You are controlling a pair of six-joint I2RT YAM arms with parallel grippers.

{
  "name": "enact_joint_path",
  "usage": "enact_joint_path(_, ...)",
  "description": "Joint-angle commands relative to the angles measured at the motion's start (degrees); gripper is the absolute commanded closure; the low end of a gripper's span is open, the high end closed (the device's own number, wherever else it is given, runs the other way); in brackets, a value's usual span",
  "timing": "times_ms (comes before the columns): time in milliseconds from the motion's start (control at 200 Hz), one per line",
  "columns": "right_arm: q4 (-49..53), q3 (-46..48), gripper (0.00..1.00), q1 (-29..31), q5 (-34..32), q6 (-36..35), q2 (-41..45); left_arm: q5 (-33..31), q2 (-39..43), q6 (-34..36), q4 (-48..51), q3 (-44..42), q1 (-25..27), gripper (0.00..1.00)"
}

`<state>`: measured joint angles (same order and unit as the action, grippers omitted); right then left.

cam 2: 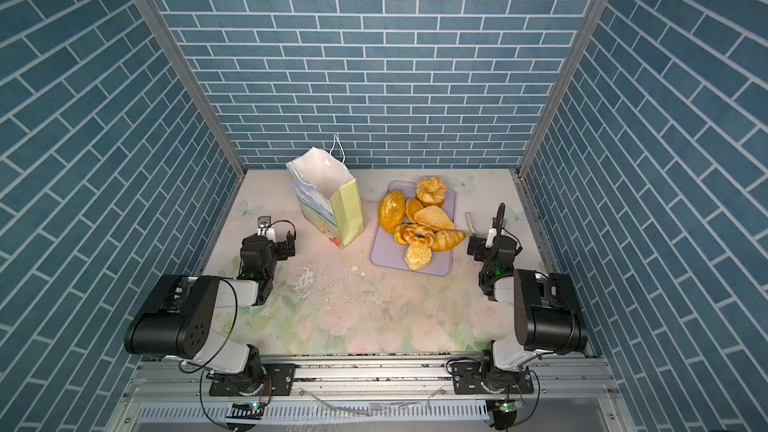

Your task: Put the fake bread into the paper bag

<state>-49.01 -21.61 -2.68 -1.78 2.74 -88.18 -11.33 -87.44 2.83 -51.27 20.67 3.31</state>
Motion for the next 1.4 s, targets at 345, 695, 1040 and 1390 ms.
enact_joint_path(345,-0.9,-0.9,0.01,0.1,0.5,0.4,-0.2,0.1,-0.3,0.3,-0.1,0.7,0.1,0.0)
enact_joint_path(695,-0.7,-1.0,0.01,0.0,0.6,0.4,-0.3,0.0,-0.3,0.3,0.0,0.8,0.1,0.01)
enact_joint_path(1040,-6.1,2.0,0.01,0.0,-0.4,0.7,0.1,1.9,0.9,0.7,-0.1,0.2,0.1,0.01)
enact_joint_path(1390,7.9,1.6,0.05,0.1,-1.9,1.0,16.1,-3.2,20.5,-4.3,23.4,3.8,0.1,0.0)
